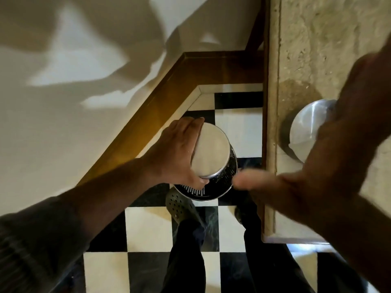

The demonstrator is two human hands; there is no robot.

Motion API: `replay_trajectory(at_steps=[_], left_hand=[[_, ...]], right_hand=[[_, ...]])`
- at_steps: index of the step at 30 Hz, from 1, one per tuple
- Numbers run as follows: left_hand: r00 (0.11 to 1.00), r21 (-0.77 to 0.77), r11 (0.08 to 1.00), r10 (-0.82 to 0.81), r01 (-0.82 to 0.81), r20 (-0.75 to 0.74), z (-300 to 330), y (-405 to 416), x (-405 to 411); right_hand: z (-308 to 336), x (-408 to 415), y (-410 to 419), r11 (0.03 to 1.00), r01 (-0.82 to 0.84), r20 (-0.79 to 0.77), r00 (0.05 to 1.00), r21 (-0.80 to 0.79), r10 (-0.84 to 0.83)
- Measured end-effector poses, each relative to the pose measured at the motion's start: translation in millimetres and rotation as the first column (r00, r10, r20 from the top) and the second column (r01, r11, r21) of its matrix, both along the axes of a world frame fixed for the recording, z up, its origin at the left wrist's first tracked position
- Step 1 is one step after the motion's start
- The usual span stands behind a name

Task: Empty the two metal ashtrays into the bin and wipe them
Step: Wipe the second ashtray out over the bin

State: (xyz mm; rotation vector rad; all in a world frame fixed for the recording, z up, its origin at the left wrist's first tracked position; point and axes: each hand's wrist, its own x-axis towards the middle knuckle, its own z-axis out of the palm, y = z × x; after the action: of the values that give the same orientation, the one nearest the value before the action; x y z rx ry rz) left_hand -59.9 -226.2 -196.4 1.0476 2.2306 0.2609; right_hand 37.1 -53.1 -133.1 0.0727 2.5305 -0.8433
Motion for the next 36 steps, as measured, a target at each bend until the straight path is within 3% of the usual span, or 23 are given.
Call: replay_trajectory(at_steps=[2, 4, 6, 8, 10, 12, 13, 14, 16, 18, 21, 23, 26, 28, 29, 31, 33, 35, 36], left_hand=[[0.997, 0.048, 0.996, 0.077, -0.077, 0.005, -7, 1, 6], [0.997, 0.015, 0.997, 0.077, -0.077, 0.02, -19, -4, 15], [0.999, 0.041, 0.999, 0.031, -0.032, 0.019, -33, -16, 27], [0.998, 0.118, 0.991, 0.059, -0.06, 0.014, -44, -26, 33], [0.991, 0.132, 0.983, 0.129, -0.131, 0.025, -44, -28, 37], [0.98, 0.131, 0.972, 0.197, -0.196, 0.009, -39, -25, 36], [0.977, 0.146, 0.967, 0.213, -0.211, -0.004, -39, -23, 35], [0.972, 0.176, 0.957, 0.236, -0.231, -0.007, -38, -21, 33], [0.956, 0.201, 0.935, 0.291, -0.292, 0.037, -33, -18, 31], [0.967, 0.143, 0.957, 0.243, -0.252, 0.077, -28, -16, 37], [0.972, 0.105, 0.97, 0.208, -0.22, 0.114, -30, -26, 48], [0.921, 0.077, 0.932, 0.332, -0.353, 0.201, -35, -32, 48], [0.751, -0.006, 0.807, 0.552, -0.59, 0.362, -32, -37, 39], [0.549, -0.067, 0.664, 0.666, -0.745, 0.506, -23, -37, 33], [0.42, -0.097, 0.568, 0.703, -0.817, 0.574, -20, -35, 29], [0.218, -0.148, 0.406, 0.723, -0.902, 0.655, -12, -30, 21], [0.103, -0.171, 0.311, 0.699, -0.935, 0.707, 2, -24, 15], [0.082, -0.165, 0.286, 0.686, -0.944, 0.723, 23, -15, 8], [0.09, -0.161, 0.293, 0.687, -0.942, 0.721, 32, -10, 6]], right_hand=[[-21, 14, -16, 0.976, -0.194, -0.134, 0.969, 0.099, 0.206], [-42, 33, -25, 0.915, -0.393, -0.072, 0.914, 0.097, 0.4], [-60, 36, -28, 0.899, -0.433, 0.003, 0.901, 0.064, 0.433], [-52, 28, -24, 0.933, -0.344, -0.087, 0.932, 0.104, 0.353], [-28, 19, -15, 0.985, -0.152, -0.271, 0.947, 0.086, 0.17], [1, 9, -5, 0.996, 0.063, -0.517, 0.856, 0.068, -0.019], [8, 6, -4, 0.988, 0.134, -0.569, 0.82, 0.08, -0.065], [5, 6, -6, 0.986, 0.109, -0.543, 0.839, 0.123, -0.025], [-28, 15, -15, 0.941, -0.198, -0.261, 0.927, 0.273, 0.271], [-70, 31, -27, 0.856, -0.458, -0.018, 0.88, 0.239, 0.475], [-96, 29, -33, 0.864, -0.481, -0.089, 0.864, 0.15, 0.496], [-96, 27, -34, 0.895, -0.431, -0.171, 0.879, 0.117, 0.445], [-92, 31, -34, 0.955, -0.294, -0.3, 0.91, 0.021, 0.287], [-76, 25, -33, 0.978, -0.046, -0.205, 0.979, -0.206, 0.003], [-72, 24, -34, 0.94, 0.151, -0.065, 0.982, -0.306, -0.179], [-70, 22, -36, 0.772, 0.48, 0.127, 0.871, -0.417, -0.474], [-66, 21, -37, 0.522, 0.706, 0.263, 0.683, -0.48, -0.682], [-52, 19, -36, 0.333, 0.795, 0.338, 0.538, -0.507, -0.772], [-44, 18, -37, 0.291, 0.809, 0.345, 0.503, -0.51, -0.792]])
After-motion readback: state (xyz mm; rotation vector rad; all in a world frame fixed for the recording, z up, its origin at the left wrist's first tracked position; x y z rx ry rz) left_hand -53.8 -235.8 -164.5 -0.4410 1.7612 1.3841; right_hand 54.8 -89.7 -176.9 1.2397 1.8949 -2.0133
